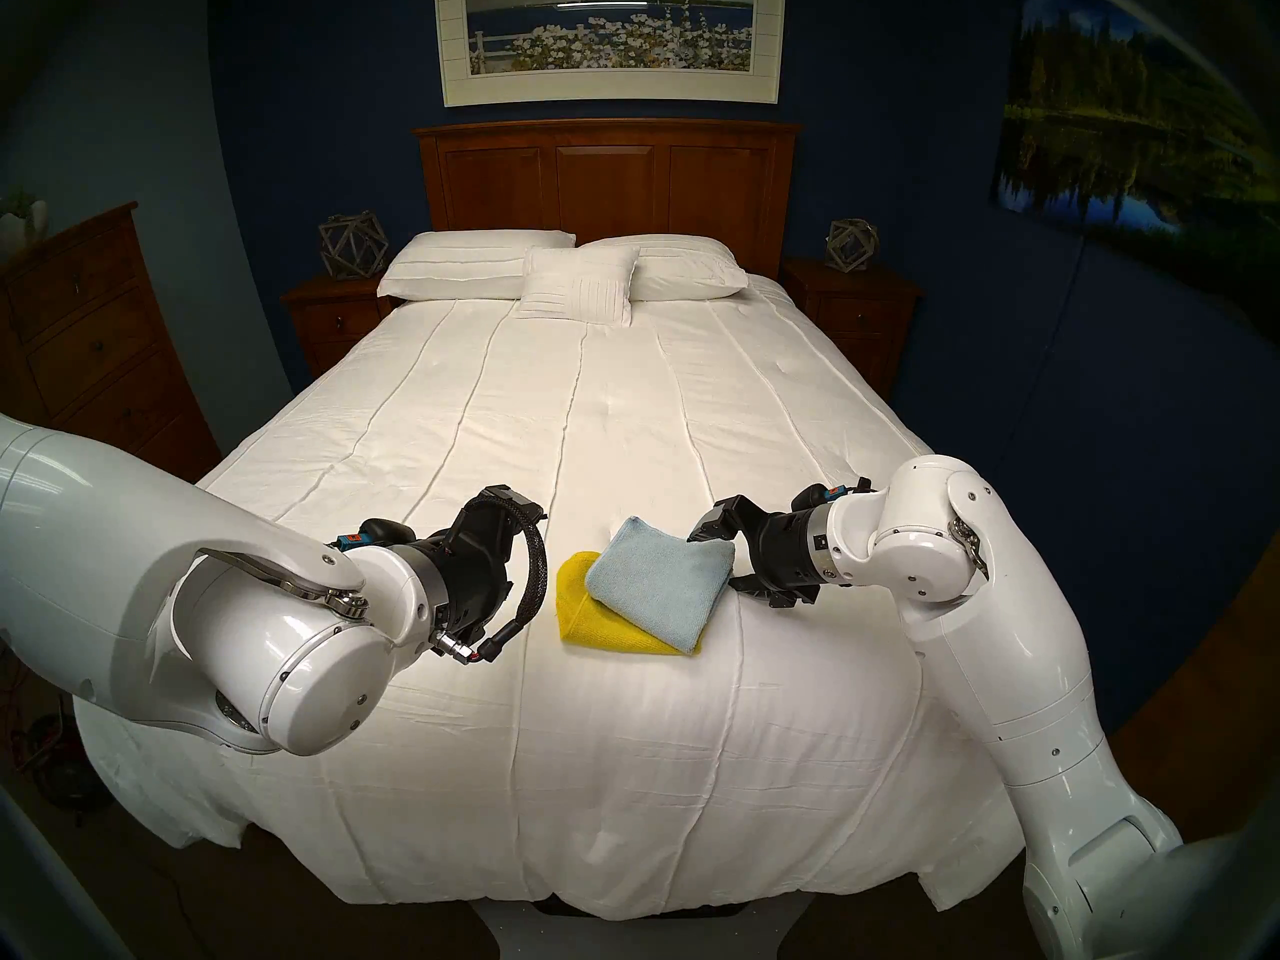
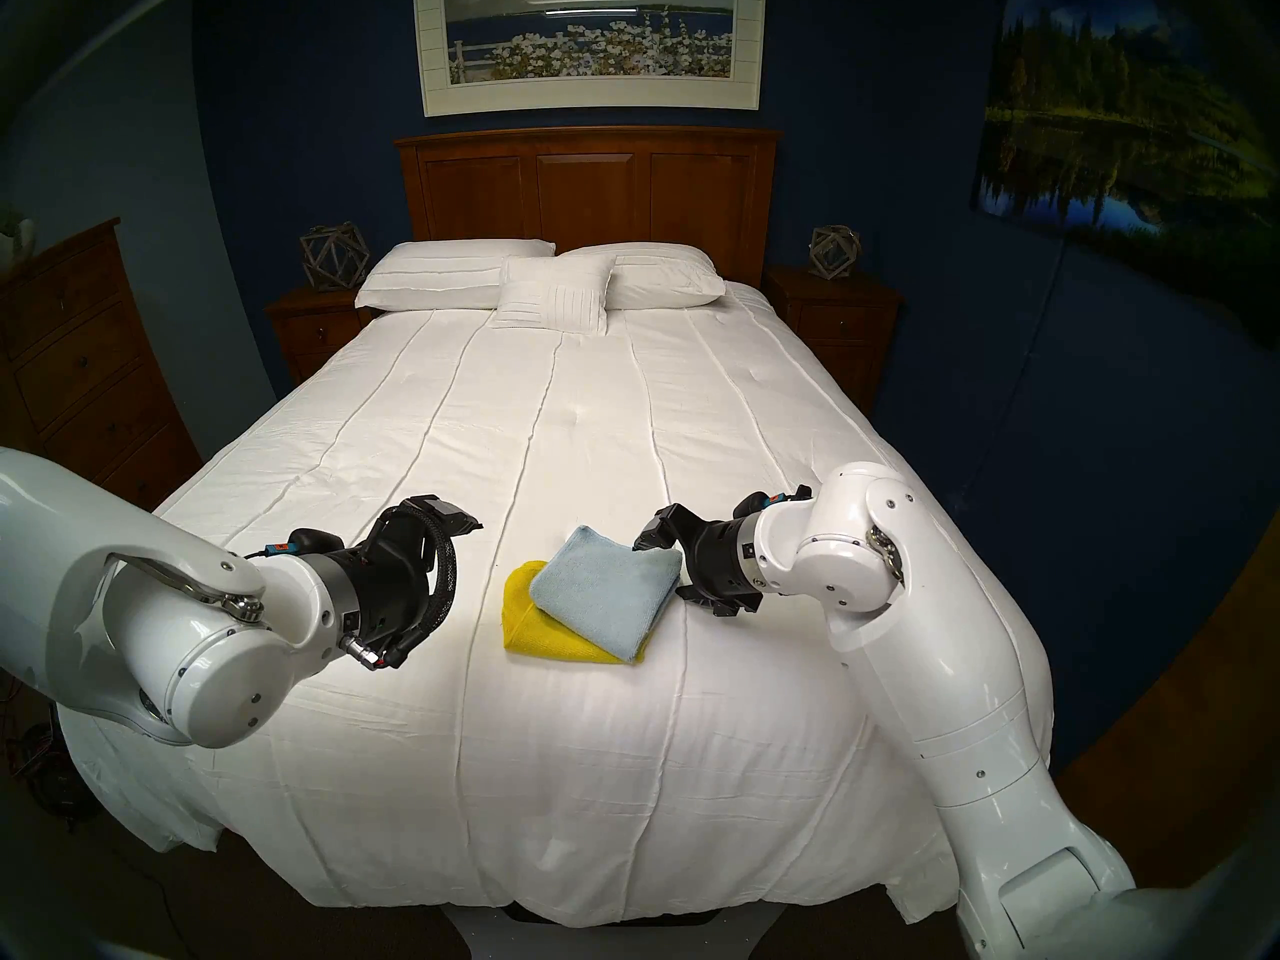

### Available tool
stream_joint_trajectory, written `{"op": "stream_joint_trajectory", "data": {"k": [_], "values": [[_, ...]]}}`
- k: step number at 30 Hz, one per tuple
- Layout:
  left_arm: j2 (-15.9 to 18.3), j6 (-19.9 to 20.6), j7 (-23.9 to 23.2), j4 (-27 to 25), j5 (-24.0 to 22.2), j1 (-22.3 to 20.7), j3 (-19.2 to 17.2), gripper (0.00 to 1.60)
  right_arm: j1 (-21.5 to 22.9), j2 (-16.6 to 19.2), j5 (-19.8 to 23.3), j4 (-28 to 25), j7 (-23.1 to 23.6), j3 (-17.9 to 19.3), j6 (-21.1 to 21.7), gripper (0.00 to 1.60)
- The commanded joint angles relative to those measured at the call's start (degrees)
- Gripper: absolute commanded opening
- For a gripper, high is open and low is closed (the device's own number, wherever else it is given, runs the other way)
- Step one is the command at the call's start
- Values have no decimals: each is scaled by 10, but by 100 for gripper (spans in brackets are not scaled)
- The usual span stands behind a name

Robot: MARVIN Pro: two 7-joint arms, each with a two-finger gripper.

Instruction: Fold the hand towels twice and stack them up

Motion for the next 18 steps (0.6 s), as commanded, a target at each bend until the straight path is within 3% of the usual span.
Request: {"op": "stream_joint_trajectory", "data": {"k": [1,11,18], "values": [[1,-1,-5,0,0,-6,-3,160,5,16,3,-30,-24,18,-12,160],[-13,12,4,0,-3,-12,-31,160,10,21,6,-44,-104,30,-64,160],[-41,46,3,15,-3,35,-57,160,47,10,-9,-24,-155,21,-116,160]]}}
